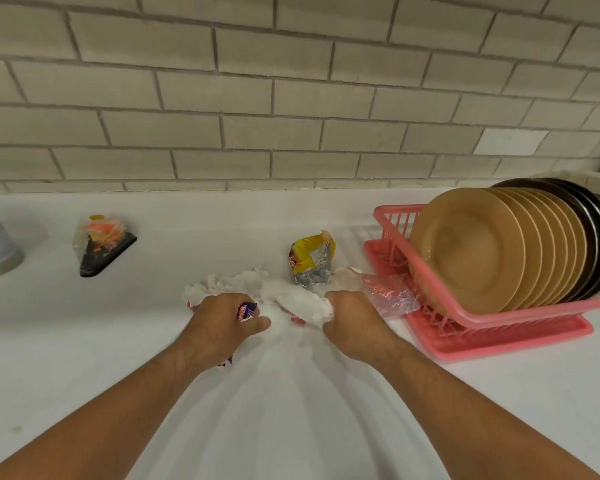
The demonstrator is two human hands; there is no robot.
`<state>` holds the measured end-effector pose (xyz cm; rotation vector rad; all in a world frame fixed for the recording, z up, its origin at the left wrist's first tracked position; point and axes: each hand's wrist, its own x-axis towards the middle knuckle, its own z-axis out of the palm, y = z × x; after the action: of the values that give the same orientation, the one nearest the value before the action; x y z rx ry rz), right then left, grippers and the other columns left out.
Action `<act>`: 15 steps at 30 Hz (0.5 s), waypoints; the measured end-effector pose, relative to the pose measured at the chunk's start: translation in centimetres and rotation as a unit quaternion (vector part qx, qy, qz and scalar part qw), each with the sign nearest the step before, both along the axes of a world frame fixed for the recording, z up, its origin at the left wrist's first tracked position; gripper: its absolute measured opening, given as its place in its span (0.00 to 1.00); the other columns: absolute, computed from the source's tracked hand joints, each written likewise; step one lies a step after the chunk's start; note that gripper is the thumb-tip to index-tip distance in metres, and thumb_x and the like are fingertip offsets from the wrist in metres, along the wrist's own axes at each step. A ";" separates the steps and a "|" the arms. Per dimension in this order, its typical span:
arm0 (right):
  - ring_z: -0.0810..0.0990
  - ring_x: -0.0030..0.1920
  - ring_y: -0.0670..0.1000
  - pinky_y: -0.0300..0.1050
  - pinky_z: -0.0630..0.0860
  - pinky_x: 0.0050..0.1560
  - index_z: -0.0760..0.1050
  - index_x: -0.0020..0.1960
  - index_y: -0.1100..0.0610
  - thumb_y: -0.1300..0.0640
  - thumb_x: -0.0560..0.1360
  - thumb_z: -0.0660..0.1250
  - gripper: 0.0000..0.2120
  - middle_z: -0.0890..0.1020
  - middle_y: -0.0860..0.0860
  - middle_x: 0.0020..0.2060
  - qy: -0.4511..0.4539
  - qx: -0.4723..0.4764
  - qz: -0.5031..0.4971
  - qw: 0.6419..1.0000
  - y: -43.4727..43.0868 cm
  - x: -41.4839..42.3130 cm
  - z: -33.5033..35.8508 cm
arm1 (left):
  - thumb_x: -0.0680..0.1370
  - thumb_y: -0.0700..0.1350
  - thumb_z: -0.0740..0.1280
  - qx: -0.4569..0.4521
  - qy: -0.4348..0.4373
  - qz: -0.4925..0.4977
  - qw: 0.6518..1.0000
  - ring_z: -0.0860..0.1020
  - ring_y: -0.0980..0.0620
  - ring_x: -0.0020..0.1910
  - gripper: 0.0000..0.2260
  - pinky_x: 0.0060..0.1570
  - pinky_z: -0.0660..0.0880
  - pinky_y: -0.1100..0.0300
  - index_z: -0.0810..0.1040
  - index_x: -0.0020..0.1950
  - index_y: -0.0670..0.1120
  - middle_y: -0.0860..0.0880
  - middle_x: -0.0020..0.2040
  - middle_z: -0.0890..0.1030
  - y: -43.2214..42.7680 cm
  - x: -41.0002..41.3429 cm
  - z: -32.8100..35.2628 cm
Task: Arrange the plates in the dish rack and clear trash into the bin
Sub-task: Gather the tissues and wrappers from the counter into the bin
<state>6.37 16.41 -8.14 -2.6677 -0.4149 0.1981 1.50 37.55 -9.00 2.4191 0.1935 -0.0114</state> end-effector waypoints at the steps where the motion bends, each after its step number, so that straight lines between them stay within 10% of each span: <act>1: 0.76 0.42 0.51 0.38 0.69 0.35 0.75 0.46 0.53 0.63 0.73 0.64 0.06 0.78 0.50 0.43 0.002 -0.003 0.000 1.000 0.0 0.0 -0.2 | 0.73 0.53 0.72 0.009 0.002 0.004 1.000 0.77 0.54 0.36 0.08 0.32 0.72 0.65 0.78 0.41 0.50 0.50 0.39 0.80 0.1 0.0 0.0; 11: 0.75 0.36 0.51 0.41 0.69 0.29 0.73 0.47 0.55 0.68 0.73 0.56 0.12 0.78 0.53 0.41 0.025 0.099 0.013 0.995 0.0 -0.2 0.6 | 0.77 0.35 0.64 0.016 0.024 0.047 0.998 0.81 0.50 0.40 0.12 0.39 0.78 0.60 0.78 0.53 0.50 0.48 0.45 0.80 2.0 -0.1 -0.7; 15: 0.76 0.42 0.53 0.47 0.73 0.39 0.71 0.42 0.54 0.57 0.75 0.61 0.04 0.79 0.51 0.42 0.049 0.091 0.036 0.994 0.6 -1.0 0.4 | 0.78 0.48 0.65 0.052 -0.011 0.054 0.997 0.77 0.55 0.34 0.03 0.30 0.71 0.65 0.78 0.46 0.52 0.51 0.41 0.80 2.2 -0.2 -0.5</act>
<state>5.35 17.00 -7.76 -2.4544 -0.4759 0.2968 1.30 39.77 -9.47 2.5081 0.3212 0.0760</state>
